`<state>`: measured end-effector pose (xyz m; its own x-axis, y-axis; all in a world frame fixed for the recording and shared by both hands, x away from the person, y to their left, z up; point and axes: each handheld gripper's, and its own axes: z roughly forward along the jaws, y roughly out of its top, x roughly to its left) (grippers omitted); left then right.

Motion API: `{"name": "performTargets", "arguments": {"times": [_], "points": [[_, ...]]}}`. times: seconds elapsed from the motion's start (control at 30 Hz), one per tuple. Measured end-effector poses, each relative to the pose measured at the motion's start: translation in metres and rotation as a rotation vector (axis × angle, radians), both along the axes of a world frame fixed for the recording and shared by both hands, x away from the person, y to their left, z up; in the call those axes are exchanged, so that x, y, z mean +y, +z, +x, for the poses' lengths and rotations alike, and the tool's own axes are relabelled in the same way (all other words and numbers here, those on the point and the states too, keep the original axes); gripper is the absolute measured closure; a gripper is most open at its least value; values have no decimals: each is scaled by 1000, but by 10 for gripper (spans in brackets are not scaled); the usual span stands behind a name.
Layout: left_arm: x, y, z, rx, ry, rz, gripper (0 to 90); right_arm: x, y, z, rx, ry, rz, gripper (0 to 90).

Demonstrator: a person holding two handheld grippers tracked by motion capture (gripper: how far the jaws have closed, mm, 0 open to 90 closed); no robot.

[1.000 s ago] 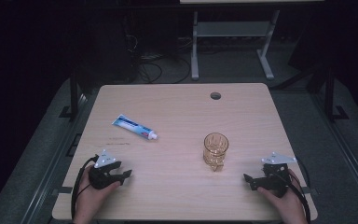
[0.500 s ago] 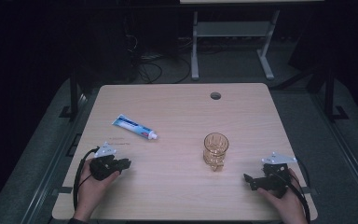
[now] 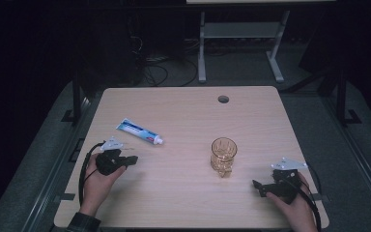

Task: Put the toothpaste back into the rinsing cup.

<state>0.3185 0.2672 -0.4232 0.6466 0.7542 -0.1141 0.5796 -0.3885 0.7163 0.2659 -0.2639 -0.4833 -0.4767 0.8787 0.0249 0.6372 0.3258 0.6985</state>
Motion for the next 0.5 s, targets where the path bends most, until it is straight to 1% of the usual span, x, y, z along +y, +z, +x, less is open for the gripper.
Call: {"name": "performTargets", "arguments": {"times": [0.07,0.13,0.17,0.2,0.23,0.27,0.3,0.37,0.4,0.43,0.5], "points": [[-1,3,4,-4,-2,6,900,0,0,0,0,0,0,0],[-3,4,5,-5,2,-1,900,0,0,0,0,0,0,0],[-5,8,10,-10,-2,3,900,0,0,0,0,1,0,0],[-5,8,10,-10,-2,3,900,0,0,0,0,0,0,0],[-7,11,14,-18,-9,11,900,0,0,0,0,0,0,0],[-8,12,16,-17,-10,2,900,0,0,0,0,0,0,0],[-8,12,16,-17,-10,2,900,0,0,0,0,0,0,0],[-11,15,22,-22,-17,0,900,0,0,0,0,0,0,0],[-11,15,22,-22,-17,0,900,0,0,0,0,0,0,0],[-14,18,27,-24,-22,1,900,0,0,0,0,0,0,0],[-16,20,31,-26,-25,-2,900,0,0,0,0,0,0,0]]}}
